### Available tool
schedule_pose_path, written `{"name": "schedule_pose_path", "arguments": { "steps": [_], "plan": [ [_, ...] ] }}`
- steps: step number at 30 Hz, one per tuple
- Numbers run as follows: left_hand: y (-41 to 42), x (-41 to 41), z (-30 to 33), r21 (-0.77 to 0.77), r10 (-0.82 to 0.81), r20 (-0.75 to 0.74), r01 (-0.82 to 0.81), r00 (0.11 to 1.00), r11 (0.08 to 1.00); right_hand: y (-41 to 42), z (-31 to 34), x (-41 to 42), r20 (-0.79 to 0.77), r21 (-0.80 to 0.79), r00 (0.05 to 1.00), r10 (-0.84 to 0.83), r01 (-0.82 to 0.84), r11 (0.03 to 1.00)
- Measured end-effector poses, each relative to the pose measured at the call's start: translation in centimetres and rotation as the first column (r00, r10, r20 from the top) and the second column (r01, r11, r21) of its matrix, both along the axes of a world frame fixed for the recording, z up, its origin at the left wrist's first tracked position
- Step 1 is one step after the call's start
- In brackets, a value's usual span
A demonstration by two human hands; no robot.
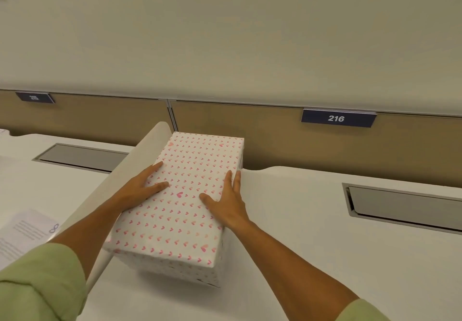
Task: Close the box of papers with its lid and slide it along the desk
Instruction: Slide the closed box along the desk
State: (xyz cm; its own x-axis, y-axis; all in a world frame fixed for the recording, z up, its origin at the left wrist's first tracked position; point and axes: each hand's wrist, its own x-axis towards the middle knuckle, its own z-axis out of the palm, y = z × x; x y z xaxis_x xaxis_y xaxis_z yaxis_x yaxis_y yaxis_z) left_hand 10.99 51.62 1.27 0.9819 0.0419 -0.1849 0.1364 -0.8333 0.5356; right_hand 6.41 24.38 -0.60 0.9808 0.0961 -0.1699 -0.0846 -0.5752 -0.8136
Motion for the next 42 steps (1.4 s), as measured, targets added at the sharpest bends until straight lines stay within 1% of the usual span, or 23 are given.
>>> {"name": "schedule_pose_path", "arguments": {
  "steps": [8, 18, 28, 40, 42],
  "plan": [
    [0.9, 2.3, -2.3, -0.014, -0.037, -0.029, 0.037, 0.999, 0.999, 0.9, -2.7, 2.5, -0.039, -0.017, 0.999, 0.005, -0.006, 1.0],
    [1.5, 3.7, -1.9, 0.013, -0.042, -0.031, 0.043, 0.999, 0.999, 2.2, -3.0, 3.8, -0.031, -0.024, 1.0, 0.002, -0.003, 1.0],
    [3.4, 5.5, -2.0, -0.017, -0.026, -0.123, 0.024, 0.992, 1.0, 4.2, -2.6, 4.5, -0.044, -0.032, 0.999, 0.009, -0.01, 0.999],
    [3.6, 6.3, -1.9, 0.054, -0.028, -0.145, 0.036, 0.989, 0.998, 5.0, -2.7, 4.8, -0.051, -0.047, 0.999, 0.0, -0.002, 0.999],
    [3.5, 6.4, -2.1, 0.087, -0.02, -0.116, 0.03, 0.993, 0.996, 4.9, -2.7, 4.9, -0.053, -0.055, 0.999, 0.011, -0.014, 0.998]
  ]
}}
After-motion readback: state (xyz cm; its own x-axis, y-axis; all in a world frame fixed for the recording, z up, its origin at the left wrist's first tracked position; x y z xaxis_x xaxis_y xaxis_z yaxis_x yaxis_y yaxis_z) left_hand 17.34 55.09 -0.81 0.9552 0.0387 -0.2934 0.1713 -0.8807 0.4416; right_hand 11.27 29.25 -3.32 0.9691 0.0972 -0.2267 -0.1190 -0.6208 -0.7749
